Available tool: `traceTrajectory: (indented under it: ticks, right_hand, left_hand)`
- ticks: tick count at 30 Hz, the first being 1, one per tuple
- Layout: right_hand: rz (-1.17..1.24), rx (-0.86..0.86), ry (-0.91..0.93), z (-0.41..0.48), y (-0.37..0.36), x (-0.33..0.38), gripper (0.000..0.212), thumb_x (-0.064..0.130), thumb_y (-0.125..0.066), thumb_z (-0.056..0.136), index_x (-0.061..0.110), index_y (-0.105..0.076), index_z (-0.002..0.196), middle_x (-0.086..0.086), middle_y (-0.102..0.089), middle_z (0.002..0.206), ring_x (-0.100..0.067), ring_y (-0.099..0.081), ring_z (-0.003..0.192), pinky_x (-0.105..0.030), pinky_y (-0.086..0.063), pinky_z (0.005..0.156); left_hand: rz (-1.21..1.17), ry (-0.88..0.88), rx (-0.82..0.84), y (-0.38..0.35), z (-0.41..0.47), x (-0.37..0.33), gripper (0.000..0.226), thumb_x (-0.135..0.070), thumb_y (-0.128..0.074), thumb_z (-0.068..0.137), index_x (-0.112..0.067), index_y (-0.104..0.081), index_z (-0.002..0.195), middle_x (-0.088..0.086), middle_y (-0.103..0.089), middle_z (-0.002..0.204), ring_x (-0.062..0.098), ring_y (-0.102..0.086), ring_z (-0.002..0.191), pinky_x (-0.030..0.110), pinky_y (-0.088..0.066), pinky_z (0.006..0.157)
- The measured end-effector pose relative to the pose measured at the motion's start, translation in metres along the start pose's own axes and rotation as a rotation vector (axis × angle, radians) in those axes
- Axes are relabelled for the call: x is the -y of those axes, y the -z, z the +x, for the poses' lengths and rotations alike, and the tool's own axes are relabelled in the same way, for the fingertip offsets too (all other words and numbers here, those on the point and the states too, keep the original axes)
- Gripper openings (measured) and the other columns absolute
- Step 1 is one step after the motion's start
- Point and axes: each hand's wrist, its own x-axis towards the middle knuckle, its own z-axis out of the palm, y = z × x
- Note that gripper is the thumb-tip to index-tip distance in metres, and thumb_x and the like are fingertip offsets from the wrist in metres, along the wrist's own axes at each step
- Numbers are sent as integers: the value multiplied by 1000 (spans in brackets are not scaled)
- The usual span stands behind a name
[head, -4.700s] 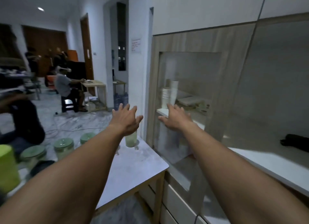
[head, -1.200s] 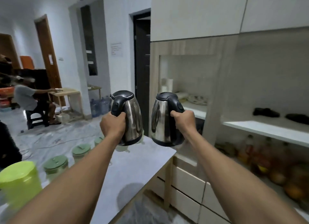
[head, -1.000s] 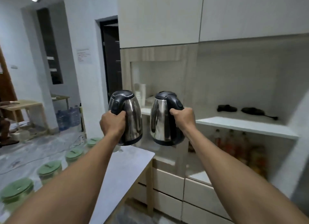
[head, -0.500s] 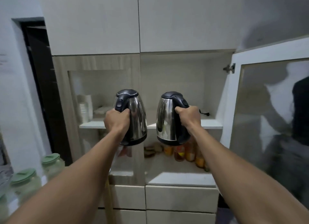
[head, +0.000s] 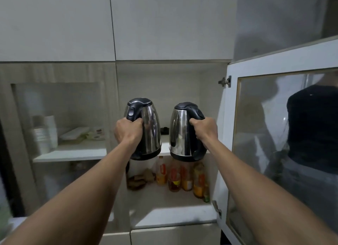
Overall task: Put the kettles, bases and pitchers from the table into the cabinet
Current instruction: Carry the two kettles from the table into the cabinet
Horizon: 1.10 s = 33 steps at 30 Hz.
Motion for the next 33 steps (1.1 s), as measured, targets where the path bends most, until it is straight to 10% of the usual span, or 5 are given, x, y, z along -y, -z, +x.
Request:
traceTrajectory:
  ticks: [12,33]
  right_hand:
    - [11,-4,-7,131,-24,-51,22,28,-71,72,12,-63,59,-5,-58,52,-26,-57,53,-39,-49,55]
    - [-19,-127,-102,348,-131,-119,20,31,-72,75,13,-66,68,-7,-69,68,-30,-69,67,-38,-57,59]
  left_hand:
    - [-22,41,2,-124,84,13,18,-29,-65,75,-12,-65,72,7,-64,67,31,-64,71,38,-56,71]
    - [18,87,102,-324,269,59,21,-28,-63,82,-7,-64,77,13,-65,78,35,-63,75,34,-48,64]
